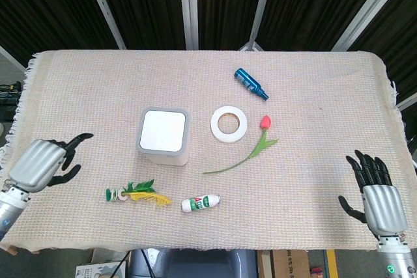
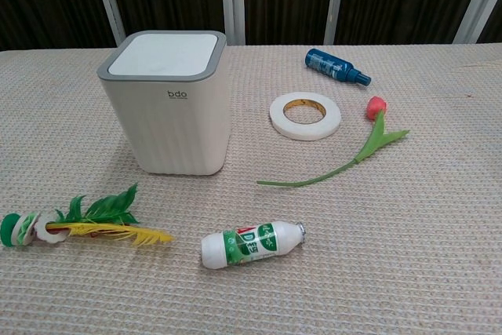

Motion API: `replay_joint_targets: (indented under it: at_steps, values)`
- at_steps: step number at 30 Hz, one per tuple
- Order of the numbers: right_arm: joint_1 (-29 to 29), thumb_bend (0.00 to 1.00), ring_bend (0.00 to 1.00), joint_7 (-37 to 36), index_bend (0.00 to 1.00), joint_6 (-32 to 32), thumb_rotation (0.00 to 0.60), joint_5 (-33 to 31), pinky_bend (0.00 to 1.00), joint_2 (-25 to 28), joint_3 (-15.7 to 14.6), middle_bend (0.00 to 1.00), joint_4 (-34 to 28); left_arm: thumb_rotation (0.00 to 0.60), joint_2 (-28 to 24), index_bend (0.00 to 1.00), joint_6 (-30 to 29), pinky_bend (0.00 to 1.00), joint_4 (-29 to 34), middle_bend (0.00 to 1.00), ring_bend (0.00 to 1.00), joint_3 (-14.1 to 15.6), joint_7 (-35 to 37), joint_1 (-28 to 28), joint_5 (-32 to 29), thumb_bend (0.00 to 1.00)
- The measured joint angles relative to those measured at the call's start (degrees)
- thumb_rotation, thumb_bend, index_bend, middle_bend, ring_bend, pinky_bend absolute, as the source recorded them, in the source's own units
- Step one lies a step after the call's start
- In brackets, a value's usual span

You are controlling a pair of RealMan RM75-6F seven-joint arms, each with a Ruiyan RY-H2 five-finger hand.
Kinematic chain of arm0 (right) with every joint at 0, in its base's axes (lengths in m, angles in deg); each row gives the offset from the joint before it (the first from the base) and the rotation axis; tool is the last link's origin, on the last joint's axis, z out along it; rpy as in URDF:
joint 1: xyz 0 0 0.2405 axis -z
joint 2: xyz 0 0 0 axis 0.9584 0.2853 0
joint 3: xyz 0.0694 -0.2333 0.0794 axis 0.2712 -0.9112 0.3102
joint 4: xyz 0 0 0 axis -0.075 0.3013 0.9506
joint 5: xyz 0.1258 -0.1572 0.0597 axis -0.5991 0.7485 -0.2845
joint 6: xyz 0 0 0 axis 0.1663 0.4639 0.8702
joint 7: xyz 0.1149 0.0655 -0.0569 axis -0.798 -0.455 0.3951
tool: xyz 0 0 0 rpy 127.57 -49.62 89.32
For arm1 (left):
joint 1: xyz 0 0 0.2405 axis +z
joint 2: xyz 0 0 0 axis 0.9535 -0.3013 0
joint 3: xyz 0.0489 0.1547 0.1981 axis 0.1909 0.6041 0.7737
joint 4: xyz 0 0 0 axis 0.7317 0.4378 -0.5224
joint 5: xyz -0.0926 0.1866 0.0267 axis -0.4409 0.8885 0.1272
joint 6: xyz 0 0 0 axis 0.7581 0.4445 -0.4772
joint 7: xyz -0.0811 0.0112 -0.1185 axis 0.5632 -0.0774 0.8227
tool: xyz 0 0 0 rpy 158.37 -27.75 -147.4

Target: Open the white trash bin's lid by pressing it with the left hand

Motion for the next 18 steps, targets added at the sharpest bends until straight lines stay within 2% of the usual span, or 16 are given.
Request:
replay_joint_targets:
  at_steps: [3, 10, 18]
  values:
    - [0.0, 0.27, 0.0, 0.0, 0.12, -0.1, 0.6, -0.2, 0.02, 0.0, 0.1, 0.02, 0.1, 0.6, 0.4, 0.19, 1.3, 0.71, 1.5, 0.85, 0.72, -0.9, -3.8, -1.8, -0.5, 0.68]
    - [-0.2, 0.27, 0.0, 0.3, 0.12, -0.5, 0.6, -0.5, 0.03, 0.0, 0.1, 0.02, 0.2, 0.6, 1.5, 0.19, 6.1, 0.71, 6.5, 0.86, 0.73, -1.9, -14.6, -5.3, -4.3, 0.68]
    - [-0.1, 0.27, 0.0, -0.1, 0.12, -0.4, 0.6, -1.1, 0.03, 0.1, 0.5, 0.02, 0.3, 0.6, 4.0, 0.2, 12.1, 0.71, 11.4, 0.86, 0.73, -3.0, -26.2, -10.8, -16.0, 0.68]
